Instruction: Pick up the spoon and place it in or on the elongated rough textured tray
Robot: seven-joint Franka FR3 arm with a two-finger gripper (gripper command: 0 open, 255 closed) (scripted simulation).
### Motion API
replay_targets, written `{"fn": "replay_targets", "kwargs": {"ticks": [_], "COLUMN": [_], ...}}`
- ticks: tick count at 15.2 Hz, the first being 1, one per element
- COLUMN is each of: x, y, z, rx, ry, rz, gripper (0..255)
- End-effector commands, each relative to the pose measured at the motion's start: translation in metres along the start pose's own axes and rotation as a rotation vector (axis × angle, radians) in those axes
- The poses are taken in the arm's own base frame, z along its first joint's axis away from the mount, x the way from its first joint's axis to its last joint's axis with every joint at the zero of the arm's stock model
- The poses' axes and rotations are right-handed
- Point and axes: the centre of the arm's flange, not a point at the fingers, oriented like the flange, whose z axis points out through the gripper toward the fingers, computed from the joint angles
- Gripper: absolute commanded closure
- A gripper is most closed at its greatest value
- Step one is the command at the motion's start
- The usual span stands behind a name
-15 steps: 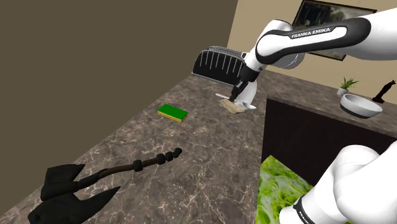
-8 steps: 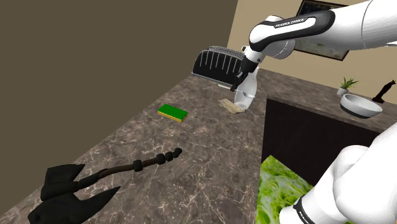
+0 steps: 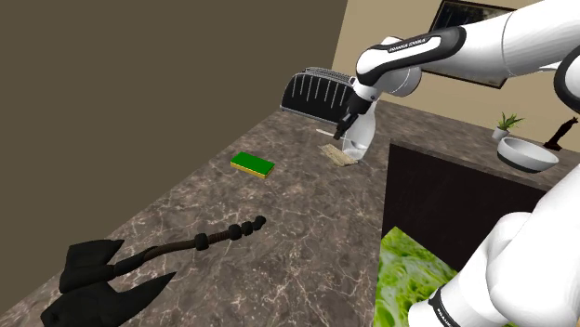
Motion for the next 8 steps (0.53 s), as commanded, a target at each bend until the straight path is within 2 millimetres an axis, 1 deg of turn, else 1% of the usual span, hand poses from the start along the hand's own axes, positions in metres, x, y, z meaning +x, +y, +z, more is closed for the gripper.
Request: {"fn": "replay_targets", "kwargs": {"ticks": [1, 8], "x": [-0.004, -0.012], "y": [0.003, 0.007], "z": [0.012, 0.047], "rx": [0.002, 0.002], "ry": [-0.005, -0.005], "rz": [0.003, 0.003], "gripper": [255, 255]}}
